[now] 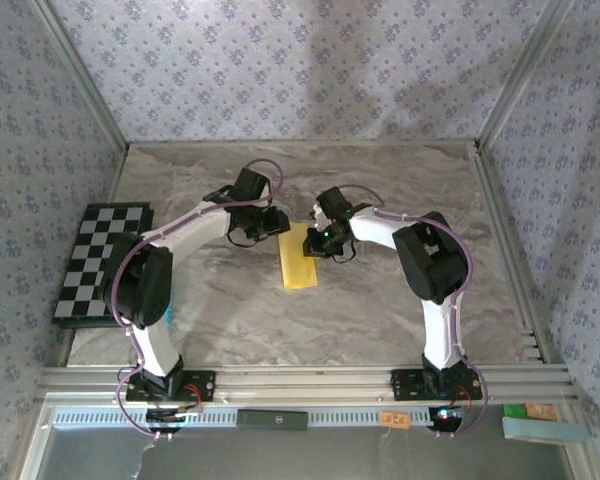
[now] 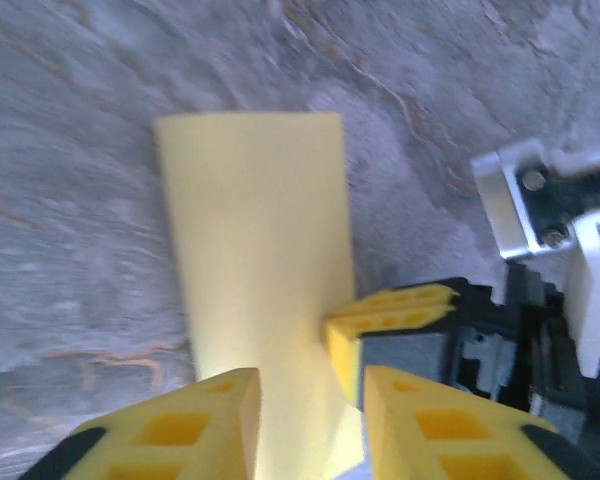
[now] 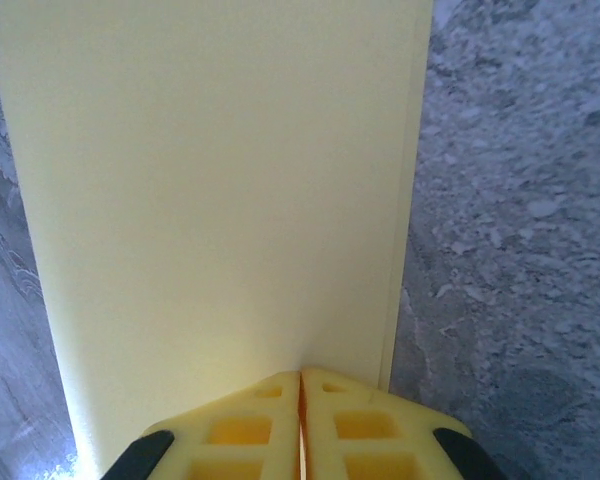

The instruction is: Fold a paper plane with a square sheet of paper (pick it up from the middle)

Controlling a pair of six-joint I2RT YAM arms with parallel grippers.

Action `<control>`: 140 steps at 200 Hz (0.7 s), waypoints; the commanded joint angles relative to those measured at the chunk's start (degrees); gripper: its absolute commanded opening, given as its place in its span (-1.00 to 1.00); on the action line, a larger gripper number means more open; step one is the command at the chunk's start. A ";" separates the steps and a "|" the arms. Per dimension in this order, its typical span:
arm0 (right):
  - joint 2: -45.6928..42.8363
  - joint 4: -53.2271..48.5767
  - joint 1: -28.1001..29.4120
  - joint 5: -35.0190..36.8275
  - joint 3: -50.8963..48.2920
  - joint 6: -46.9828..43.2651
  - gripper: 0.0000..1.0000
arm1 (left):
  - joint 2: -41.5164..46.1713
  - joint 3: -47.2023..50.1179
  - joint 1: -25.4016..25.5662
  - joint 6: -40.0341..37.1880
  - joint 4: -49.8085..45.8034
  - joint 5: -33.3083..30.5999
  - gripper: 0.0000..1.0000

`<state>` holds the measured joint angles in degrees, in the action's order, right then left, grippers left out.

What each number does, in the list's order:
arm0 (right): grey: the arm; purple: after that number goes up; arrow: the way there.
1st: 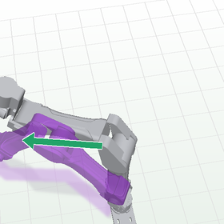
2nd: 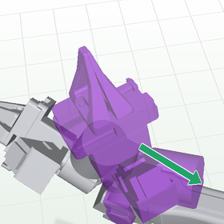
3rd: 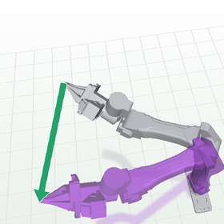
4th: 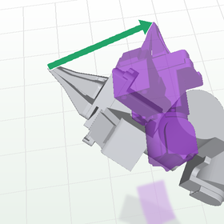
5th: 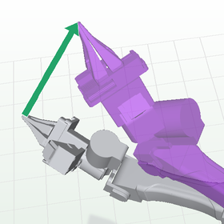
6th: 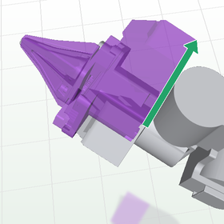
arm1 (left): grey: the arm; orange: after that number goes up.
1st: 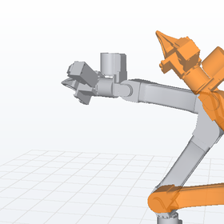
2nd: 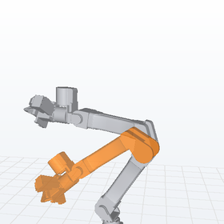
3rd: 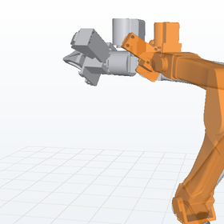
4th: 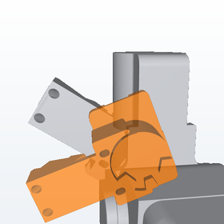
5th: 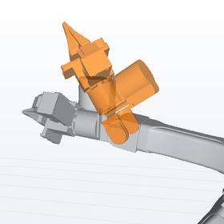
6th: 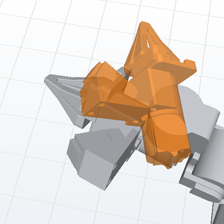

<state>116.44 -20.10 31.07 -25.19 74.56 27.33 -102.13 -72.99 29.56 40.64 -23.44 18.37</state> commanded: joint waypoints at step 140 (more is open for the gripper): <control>5.44 -11.19 -0.14 8.09 0.32 0.62 -0.83 | -10.72 2.20 1.38 1.58 2.74 7.47 -0.78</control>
<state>117.34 -22.94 31.07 -24.64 76.42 27.62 -111.79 -71.07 30.98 44.82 -17.93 27.55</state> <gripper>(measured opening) 0.085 0.111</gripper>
